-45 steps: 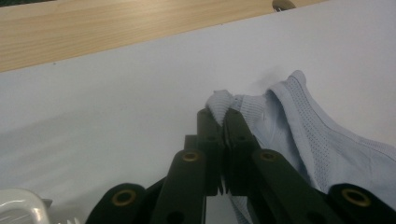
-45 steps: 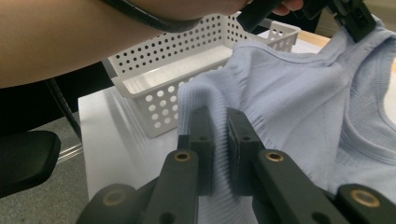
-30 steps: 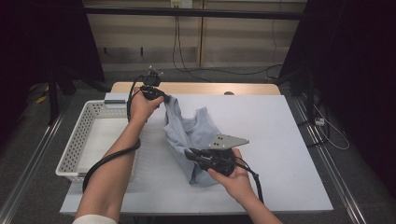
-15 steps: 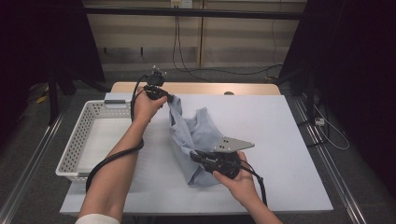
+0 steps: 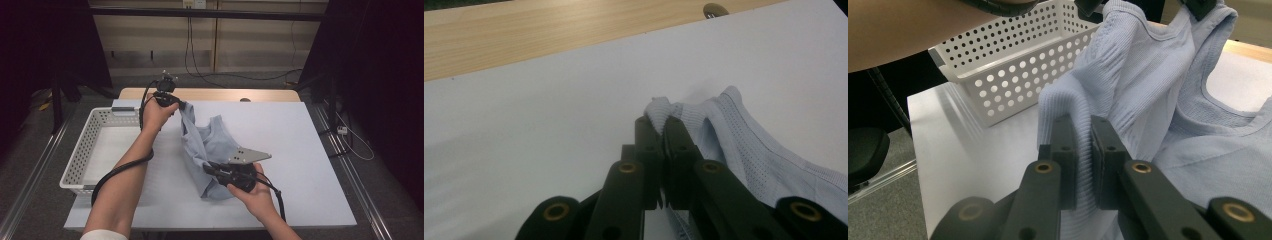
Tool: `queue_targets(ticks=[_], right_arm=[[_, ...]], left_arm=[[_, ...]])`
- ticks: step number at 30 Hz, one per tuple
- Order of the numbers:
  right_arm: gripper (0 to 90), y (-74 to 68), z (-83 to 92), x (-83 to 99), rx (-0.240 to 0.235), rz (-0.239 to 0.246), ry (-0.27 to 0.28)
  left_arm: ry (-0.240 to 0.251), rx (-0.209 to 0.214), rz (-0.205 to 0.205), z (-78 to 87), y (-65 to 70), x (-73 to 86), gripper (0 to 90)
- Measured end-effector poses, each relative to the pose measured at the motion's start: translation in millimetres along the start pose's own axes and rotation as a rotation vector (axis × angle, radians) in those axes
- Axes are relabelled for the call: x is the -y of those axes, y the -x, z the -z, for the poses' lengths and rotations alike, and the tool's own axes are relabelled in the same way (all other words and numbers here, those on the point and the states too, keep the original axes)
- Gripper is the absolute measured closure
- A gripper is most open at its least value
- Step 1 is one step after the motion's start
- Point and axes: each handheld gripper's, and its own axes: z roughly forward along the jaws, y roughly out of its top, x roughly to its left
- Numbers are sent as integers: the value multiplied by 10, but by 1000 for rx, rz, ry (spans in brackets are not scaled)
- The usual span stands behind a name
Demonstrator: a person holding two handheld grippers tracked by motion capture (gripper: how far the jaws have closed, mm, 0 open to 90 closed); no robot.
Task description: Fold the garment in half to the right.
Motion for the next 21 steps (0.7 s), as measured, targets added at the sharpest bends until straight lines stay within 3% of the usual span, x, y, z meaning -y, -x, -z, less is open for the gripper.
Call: queue_targets(ticks=[21], right_arm=[[836, 67, 123, 80, 27, -12, 1]], left_arm=[[9, 8, -4, -75, 114, -50, 868]])
